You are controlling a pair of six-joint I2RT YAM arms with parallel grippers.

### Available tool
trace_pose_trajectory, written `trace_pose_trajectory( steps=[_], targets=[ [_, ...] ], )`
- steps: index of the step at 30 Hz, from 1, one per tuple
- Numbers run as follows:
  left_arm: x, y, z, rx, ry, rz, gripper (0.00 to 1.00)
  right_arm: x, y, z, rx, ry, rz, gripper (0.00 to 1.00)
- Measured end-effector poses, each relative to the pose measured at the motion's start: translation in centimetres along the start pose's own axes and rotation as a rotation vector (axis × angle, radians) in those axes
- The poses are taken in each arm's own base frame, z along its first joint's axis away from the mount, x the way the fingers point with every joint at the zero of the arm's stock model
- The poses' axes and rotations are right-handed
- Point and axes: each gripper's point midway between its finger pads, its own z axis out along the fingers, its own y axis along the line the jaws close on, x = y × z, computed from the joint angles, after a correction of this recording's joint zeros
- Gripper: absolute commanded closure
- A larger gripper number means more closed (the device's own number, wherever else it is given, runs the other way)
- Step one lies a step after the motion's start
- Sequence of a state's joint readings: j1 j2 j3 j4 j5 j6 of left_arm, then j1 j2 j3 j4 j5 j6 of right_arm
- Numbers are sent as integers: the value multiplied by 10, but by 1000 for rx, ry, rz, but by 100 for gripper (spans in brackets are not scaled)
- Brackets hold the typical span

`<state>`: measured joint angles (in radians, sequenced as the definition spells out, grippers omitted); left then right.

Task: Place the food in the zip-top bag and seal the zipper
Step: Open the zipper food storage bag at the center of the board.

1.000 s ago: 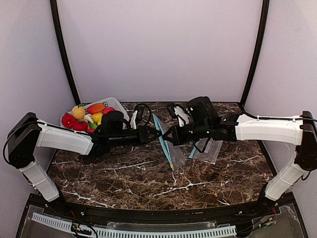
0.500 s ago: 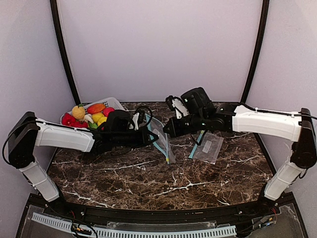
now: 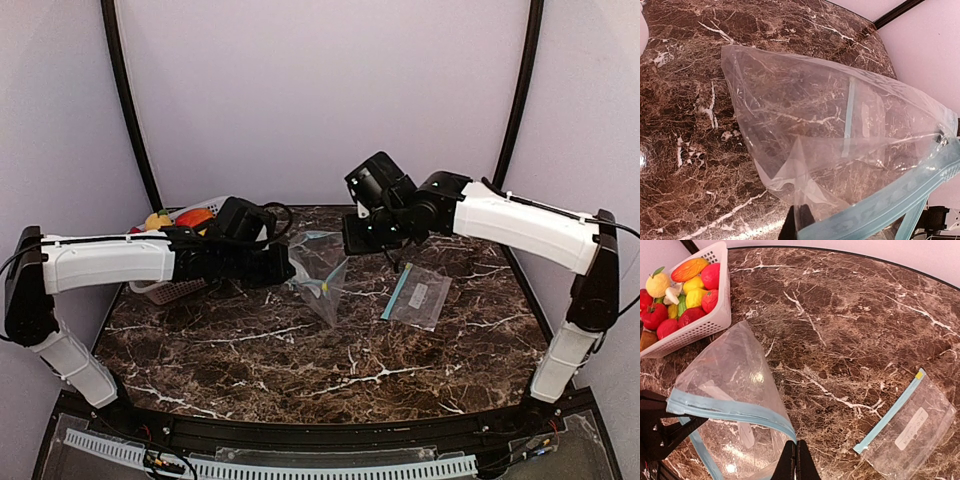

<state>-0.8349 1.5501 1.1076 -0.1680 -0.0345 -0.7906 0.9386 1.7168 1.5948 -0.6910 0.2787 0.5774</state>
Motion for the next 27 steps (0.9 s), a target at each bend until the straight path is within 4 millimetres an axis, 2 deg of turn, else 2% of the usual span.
trace_pose_trajectory(
  steps=[3,5,10,13,16,18,20,21,23,25,27],
  targets=[
    [-5,-7,-8,-5,15,-24,99,-7,-7,-6,57,-2,30,100],
    [-4,-10,-10,2,28,-28,99,-2,-14,-6,90,11,38,100],
    [12,-6,-11,8,83,-3,99,16,-24,6,135,43,21,100],
    [28,0,-12,28,121,15,97,26,-21,14,121,69,-11,100],
    [40,-2,-11,70,158,25,90,28,-7,18,45,78,-38,100],
    [43,-7,-9,107,170,29,84,27,5,19,-16,79,-50,100],
    [45,-10,-8,135,168,35,66,28,12,19,-57,86,-57,100],
    [45,-11,-9,145,164,38,53,28,15,19,-70,87,-59,100],
    [43,-11,-13,152,150,52,36,28,17,18,-80,88,-60,100],
    [37,-13,-22,158,122,66,26,27,17,18,-81,86,-59,100],
    [28,-16,-37,165,81,82,20,26,16,16,-77,82,-56,100]
  ],
)
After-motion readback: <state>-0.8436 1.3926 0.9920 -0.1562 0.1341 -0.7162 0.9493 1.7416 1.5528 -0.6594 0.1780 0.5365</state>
